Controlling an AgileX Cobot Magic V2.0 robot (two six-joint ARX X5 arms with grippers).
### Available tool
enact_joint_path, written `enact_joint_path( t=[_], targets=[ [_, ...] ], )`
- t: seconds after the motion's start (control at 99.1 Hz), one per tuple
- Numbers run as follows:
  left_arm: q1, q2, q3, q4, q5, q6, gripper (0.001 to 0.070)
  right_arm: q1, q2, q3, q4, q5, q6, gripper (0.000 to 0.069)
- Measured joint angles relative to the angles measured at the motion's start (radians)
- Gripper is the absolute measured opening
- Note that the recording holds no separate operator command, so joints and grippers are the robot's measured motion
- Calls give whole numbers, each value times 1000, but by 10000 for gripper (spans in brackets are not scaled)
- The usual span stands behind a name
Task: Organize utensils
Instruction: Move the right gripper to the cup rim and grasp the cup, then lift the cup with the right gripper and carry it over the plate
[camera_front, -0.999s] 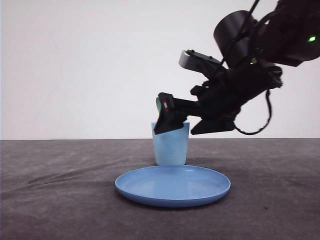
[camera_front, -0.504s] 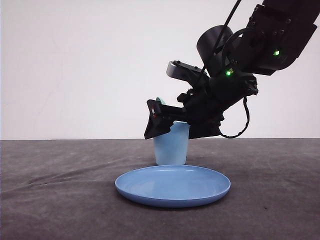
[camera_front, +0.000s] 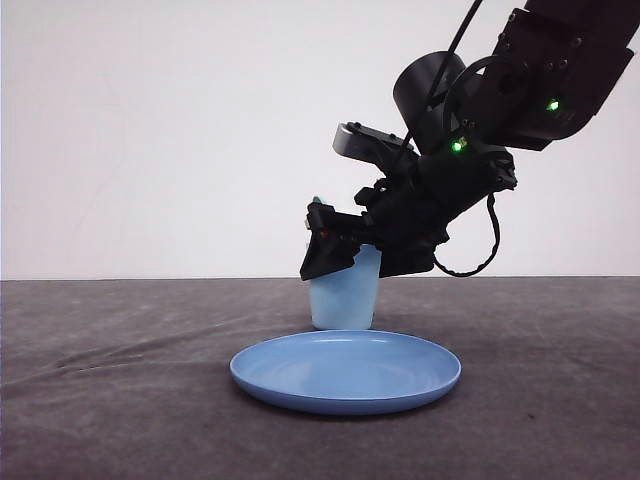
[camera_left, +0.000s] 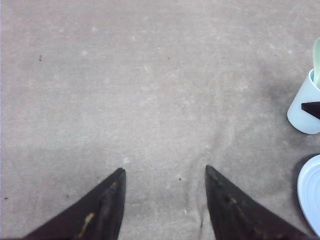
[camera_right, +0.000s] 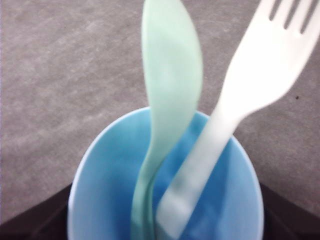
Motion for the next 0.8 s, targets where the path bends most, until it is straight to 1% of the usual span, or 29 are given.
enact_joint_path(
  t=[0.232, 0.333, 0.444, 0.514, 0.595, 0.797],
  targets=[
    [0, 0, 0, 0, 0, 0, 300, 0, -10, 1, -24, -16, 1, 457],
    [0, 0, 0, 0, 0, 0, 300, 0, -43, 1, -83, -55, 7, 457],
    [0, 0, 0, 0, 0, 0, 300, 0, -116, 1, -151, -82, 8, 455],
    [0, 0, 0, 0, 0, 0, 300, 0, -173, 2, -211, -104, 10, 455],
    [0, 0, 0, 0, 0, 0, 300, 2, -240, 2, -314, -128, 10, 455],
    [0, 0, 0, 0, 0, 0, 300, 26, -386, 2, -545, -129, 9, 455]
  ],
)
